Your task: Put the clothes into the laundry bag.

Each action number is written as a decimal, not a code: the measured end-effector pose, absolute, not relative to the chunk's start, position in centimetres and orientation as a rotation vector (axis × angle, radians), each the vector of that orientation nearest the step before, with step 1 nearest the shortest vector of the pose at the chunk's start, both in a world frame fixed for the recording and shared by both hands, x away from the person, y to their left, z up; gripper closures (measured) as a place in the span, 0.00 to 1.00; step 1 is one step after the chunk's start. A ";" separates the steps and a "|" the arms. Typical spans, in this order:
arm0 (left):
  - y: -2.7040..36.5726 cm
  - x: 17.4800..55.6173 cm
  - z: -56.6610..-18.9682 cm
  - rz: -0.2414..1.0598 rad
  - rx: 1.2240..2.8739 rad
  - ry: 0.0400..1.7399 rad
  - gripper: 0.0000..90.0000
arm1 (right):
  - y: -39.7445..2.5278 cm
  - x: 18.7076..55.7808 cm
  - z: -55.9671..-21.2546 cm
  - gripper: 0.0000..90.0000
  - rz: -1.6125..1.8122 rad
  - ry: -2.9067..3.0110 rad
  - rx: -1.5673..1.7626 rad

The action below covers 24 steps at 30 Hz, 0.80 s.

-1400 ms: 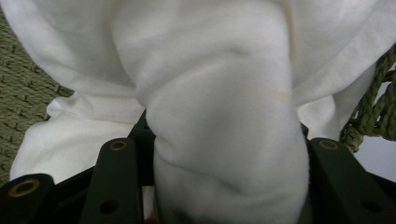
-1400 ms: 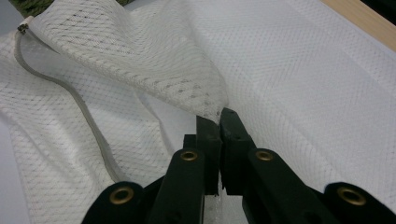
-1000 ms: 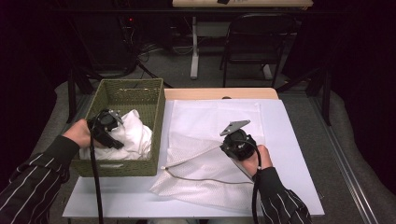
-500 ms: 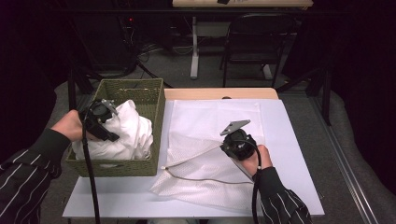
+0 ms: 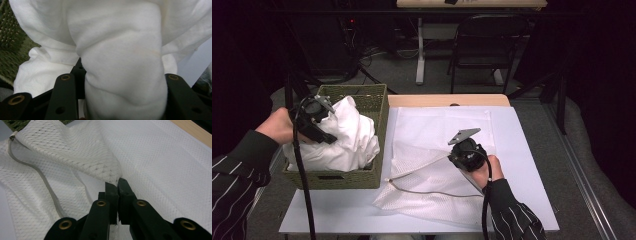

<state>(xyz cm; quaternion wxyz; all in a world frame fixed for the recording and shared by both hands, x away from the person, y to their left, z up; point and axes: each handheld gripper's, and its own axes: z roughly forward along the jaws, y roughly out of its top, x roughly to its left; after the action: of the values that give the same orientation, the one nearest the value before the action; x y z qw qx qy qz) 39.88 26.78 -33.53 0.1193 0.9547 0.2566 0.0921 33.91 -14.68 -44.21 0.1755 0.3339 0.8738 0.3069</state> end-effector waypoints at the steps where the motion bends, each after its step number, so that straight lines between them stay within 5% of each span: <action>1: 26.7 39.8 -33.2 0.269 2.793 0.749 0.57 | -14.7 33.9 -44.2 0.98 0.869 2.475 0.960; 24: 24.6 36.9 -29.0 0.263 2.772 0.711 0.57 | -14.5 33.9 -44.2 0.99 0.869 2.468 0.966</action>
<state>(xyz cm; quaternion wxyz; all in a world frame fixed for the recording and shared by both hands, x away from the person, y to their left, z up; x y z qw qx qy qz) 36.90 24.55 -28.96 0.1334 0.9559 0.2452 0.0908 33.90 -14.51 -44.17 0.1753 0.3411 0.8711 0.3066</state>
